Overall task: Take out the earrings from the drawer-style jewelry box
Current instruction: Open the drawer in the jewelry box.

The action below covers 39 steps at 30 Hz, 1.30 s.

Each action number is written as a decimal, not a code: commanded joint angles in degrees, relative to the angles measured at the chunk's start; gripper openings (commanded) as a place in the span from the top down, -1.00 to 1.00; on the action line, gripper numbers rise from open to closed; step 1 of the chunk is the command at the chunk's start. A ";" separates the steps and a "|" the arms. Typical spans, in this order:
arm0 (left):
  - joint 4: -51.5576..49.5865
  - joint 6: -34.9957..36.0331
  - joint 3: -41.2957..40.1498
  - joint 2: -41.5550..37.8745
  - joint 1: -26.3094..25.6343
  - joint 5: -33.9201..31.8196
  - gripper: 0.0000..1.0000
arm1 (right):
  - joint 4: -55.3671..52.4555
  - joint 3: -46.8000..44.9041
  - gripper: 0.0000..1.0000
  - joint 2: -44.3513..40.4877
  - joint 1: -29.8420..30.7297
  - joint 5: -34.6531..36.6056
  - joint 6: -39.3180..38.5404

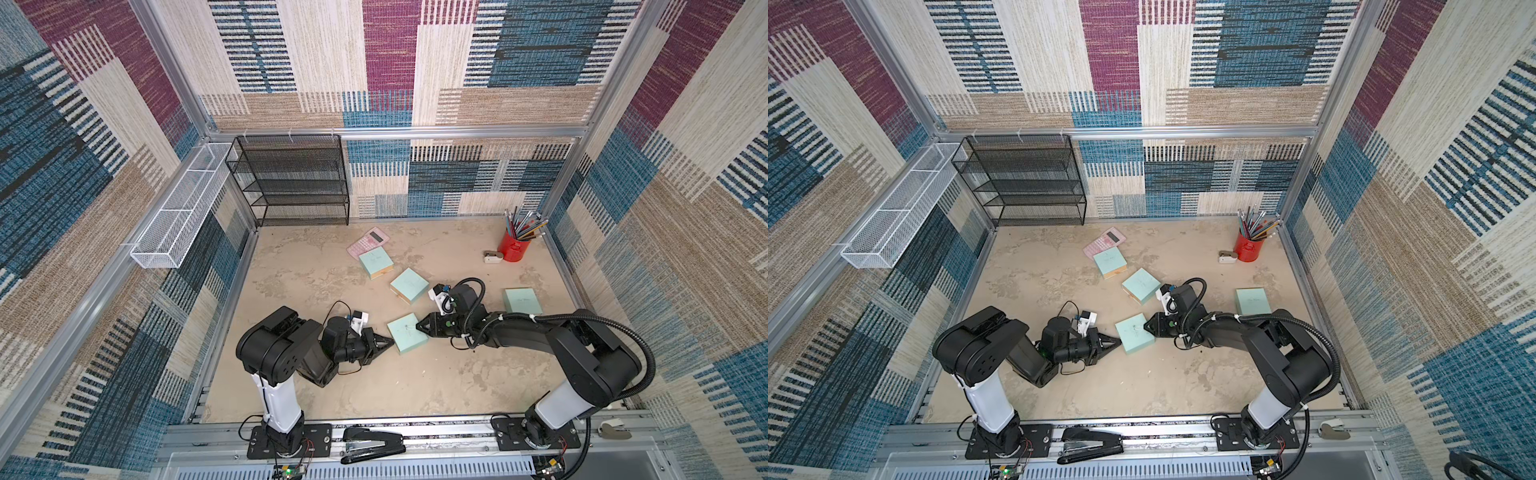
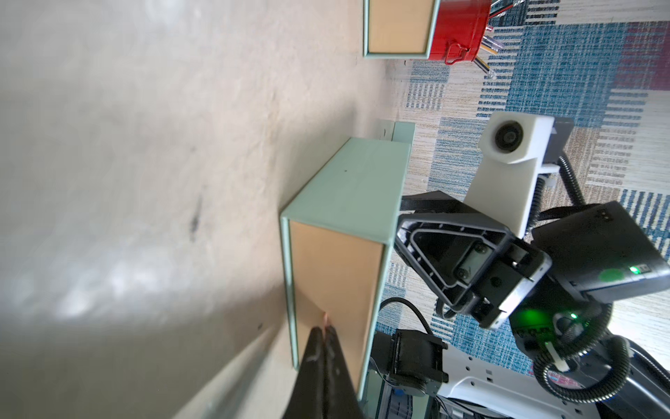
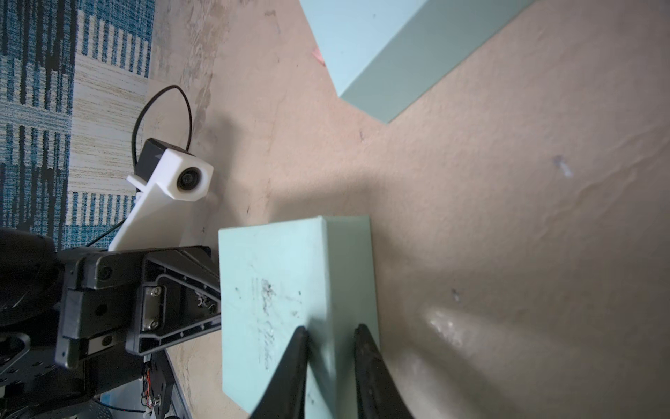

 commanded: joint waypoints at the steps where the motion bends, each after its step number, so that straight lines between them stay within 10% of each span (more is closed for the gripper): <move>1: -2.53 -0.61 -1.01 0.13 0.77 -0.80 1.00 | -2.55 -0.01 0.63 0.87 0.14 2.50 -0.10; 18: -36.94 10.18 1.29 -19.02 1.18 -5.76 1.00 | -4.12 1.37 0.65 0.30 0.14 4.08 -0.51; 39: -55.93 14.41 1.32 -29.76 4.66 -9.16 1.00 | -3.12 1.87 0.66 2.18 0.14 3.12 -0.52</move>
